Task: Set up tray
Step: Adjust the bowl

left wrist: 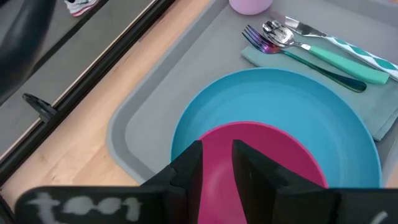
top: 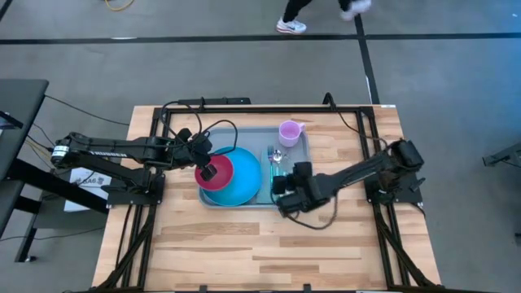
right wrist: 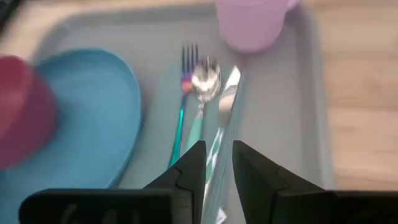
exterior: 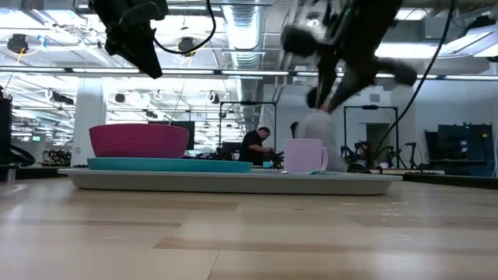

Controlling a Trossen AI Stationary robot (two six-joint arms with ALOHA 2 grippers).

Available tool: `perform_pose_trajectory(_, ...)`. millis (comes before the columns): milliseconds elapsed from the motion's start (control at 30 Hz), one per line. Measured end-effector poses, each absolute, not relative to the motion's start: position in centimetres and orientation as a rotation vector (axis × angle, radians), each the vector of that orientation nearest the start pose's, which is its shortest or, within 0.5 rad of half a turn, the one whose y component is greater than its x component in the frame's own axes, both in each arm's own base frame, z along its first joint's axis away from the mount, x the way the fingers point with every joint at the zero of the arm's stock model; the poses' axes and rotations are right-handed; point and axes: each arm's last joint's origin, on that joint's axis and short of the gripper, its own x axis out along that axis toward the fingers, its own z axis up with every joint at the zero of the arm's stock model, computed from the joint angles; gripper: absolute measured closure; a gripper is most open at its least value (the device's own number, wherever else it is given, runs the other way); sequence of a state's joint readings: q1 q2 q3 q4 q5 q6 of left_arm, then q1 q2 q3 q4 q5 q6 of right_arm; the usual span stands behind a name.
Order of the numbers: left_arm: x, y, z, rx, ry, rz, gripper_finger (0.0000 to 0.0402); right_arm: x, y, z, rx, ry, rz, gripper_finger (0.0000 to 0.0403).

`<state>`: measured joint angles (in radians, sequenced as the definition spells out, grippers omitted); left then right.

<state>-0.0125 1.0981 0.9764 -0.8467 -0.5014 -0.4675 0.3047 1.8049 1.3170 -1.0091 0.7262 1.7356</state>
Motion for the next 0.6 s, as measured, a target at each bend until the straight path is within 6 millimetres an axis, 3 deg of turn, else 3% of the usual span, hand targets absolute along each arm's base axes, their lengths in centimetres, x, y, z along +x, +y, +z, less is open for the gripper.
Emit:
perform_pose_trajectory(133, 20.3, 1.1, 29.2, -0.176, 0.814, 0.655, 0.0325, 30.2, 9.9, 22.9, 0.644, 0.538, -1.173, 0.0331)
perform_pose_trajectory(267, 20.3, 1.1, 29.2, -0.176, 0.814, 0.655, 0.0325, 28.2, 12.0, 24.4, 0.534, 0.652, -1.043, 0.0331)
perform_pose_trajectory(367, 20.3, 1.1, 29.2, -0.176, 0.814, 0.655, 0.0325, 27.3, 13.7, 24.9, 0.525, 0.765, -0.918, 0.0331)
perform_pose_trajectory(467, 20.3, 1.1, 29.2, -0.176, 0.814, 0.656, 0.0325, 27.2, 15.4, 24.8, 0.559, 0.764, -0.833, 0.0331)
perform_pose_trajectory(600, 20.3, 1.1, 29.2, -0.172, 0.812, 0.660, 0.0325, 27.2, 16.8, 24.3, 0.350, 0.819, -0.700, 0.0331)
